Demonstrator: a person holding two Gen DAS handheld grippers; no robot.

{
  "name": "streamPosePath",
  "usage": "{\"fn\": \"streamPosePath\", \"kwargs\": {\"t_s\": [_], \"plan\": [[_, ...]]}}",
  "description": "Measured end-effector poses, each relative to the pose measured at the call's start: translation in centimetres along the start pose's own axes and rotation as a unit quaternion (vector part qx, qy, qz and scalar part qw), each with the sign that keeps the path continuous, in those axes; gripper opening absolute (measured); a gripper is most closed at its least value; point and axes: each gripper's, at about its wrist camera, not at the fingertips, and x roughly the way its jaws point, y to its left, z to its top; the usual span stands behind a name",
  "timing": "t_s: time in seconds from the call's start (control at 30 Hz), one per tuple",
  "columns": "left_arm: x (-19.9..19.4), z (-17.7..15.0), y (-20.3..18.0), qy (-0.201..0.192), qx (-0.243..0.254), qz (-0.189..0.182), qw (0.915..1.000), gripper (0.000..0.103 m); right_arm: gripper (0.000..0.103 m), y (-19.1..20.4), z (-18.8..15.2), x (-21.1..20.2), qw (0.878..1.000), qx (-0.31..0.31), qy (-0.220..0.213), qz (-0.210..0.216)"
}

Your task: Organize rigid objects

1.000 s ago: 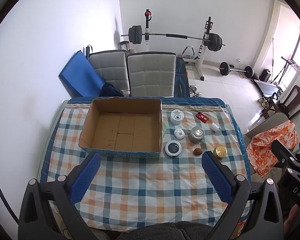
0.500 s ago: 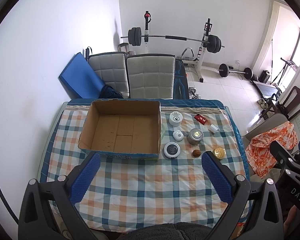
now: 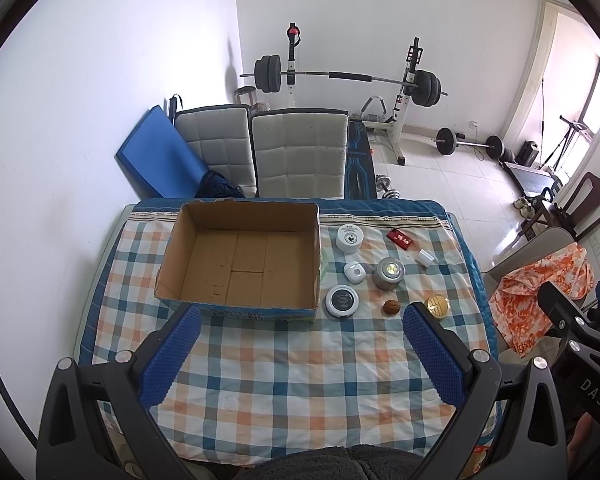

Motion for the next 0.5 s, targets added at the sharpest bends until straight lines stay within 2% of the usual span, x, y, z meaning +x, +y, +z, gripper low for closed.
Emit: {"fn": "streamPosePath", "kwargs": {"t_s": [0.3,0.33,0.5], "plan": [[0.24,-0.27,-0.23,-0.007,-0.003,-0.001,1.0000,0.103,0.103,0.08,0.12,0.02,1.000,-0.002,0.000,0.000],[0.19,-0.36,-0.06,-0.022,-0.006,-0.006,0.9997,0.103,0.103,0.06,0.12,0.04,1.000,-0.002,0.001,0.001],[0.86,-0.50,-0.13,-0.004,-0.003,-0.002,1.0000,0.103,0.103,-0.04,0.10,0.07,1.000,0.000,0.001,0.003]]}}
